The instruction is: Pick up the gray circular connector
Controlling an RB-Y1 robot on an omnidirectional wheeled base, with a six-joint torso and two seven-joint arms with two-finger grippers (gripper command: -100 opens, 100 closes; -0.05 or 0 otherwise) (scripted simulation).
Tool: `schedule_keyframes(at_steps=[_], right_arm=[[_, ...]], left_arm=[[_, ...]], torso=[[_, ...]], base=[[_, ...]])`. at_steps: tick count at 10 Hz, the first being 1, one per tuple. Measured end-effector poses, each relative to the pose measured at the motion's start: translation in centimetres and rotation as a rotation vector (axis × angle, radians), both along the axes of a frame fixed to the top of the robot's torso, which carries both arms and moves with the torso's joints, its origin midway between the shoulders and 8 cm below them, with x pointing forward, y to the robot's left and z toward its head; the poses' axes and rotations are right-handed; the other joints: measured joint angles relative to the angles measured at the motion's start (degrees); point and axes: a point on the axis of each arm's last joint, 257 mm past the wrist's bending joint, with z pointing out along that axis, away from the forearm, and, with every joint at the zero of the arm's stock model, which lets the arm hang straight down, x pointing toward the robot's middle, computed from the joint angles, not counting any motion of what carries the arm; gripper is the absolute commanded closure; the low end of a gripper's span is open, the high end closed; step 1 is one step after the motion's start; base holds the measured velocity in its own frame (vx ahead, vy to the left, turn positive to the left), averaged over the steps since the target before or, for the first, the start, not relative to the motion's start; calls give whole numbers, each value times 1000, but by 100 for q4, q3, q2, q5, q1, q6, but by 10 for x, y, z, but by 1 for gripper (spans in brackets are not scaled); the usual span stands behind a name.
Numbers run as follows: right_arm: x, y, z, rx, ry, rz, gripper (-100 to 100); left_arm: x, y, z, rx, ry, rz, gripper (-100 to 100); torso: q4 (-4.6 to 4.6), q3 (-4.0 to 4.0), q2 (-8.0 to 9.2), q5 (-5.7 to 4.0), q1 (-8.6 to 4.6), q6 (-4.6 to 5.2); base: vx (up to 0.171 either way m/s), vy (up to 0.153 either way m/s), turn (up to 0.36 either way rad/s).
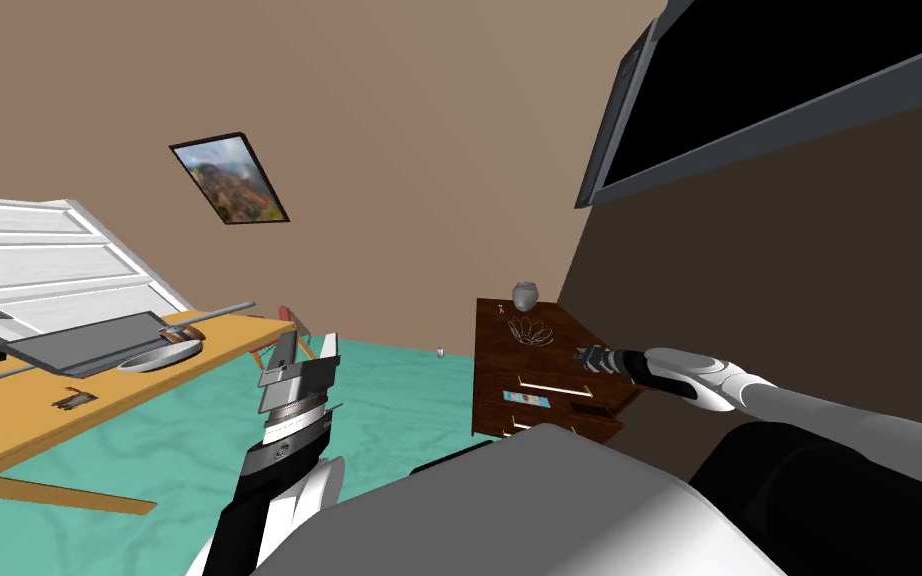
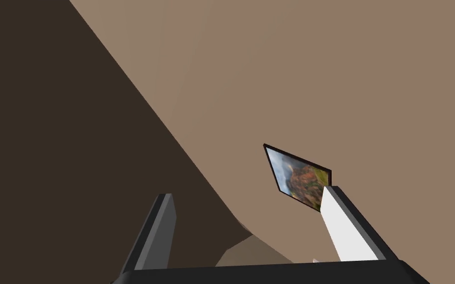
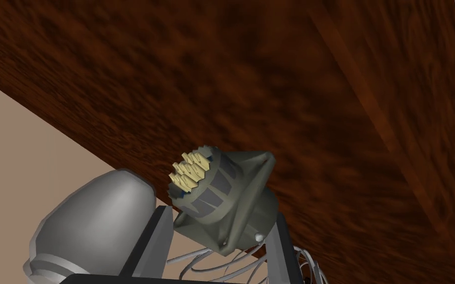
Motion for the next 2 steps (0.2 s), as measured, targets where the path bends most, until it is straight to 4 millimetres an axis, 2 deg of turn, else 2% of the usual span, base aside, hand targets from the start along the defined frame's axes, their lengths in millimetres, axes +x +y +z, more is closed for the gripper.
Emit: schedule_keyframes(at_steps=[1, 2], right_arm=[[4, 6, 3, -2, 0, 25, 100], [4, 7, 4, -2, 0, 29, 0]], left_arm=[[0, 0, 0, 0, 0, 0, 0], [0, 0, 0, 0, 0, 0, 0]], torso=[[-1, -4, -6, 2, 7, -4], [0, 1, 5, -2, 0, -13]], base=[[46, 26, -55], [7, 5, 9]])
